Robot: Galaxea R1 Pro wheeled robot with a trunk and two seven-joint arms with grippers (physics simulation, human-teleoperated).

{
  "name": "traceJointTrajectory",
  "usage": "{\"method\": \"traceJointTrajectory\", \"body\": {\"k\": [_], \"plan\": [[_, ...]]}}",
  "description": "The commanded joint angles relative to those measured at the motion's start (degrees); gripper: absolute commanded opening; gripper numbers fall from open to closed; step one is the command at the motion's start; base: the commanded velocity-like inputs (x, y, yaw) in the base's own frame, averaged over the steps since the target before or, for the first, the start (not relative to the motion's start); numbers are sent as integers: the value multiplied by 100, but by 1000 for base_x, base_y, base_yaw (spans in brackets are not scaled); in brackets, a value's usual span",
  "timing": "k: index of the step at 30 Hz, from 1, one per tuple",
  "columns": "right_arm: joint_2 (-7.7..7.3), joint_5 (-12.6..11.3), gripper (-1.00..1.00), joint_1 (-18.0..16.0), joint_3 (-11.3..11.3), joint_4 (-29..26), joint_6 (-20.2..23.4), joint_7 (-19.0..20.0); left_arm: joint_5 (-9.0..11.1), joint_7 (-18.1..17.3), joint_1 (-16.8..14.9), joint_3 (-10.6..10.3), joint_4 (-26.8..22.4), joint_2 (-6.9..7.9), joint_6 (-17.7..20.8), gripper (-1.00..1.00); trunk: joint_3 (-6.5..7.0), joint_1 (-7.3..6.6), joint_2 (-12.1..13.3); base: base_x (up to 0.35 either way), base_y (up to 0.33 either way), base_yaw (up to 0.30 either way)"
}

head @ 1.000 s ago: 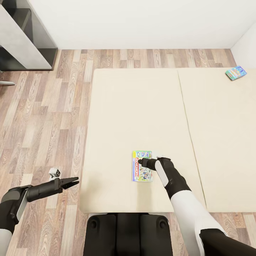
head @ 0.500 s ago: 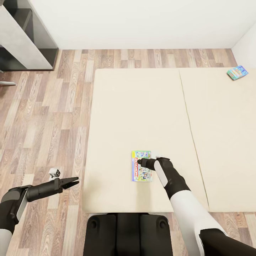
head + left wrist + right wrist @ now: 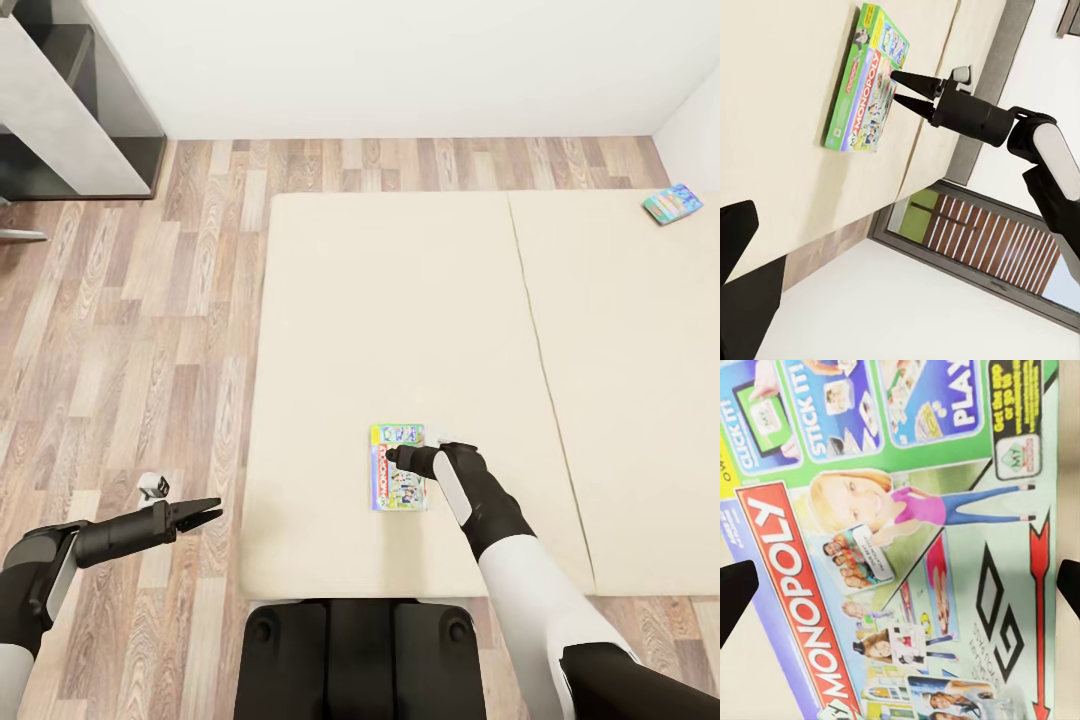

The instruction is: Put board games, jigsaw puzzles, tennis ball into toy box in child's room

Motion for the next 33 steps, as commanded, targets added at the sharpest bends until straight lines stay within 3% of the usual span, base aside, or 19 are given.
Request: {"method": "traceJointTrajectory", "body": {"k": [1, 33], "plan": [[2, -61, 100, -1, 0, -8, 21, -52, -4, -22, -1, 0, 0, 1, 61, 100, -6, 3, -9, 0, 18, 0], [2, -61, 100, -1, 0, -8, 17, -52, -2, -23, -1, 0, 0, 1, 61, 100, -6, 3, -9, 0, 44, 0]]}}
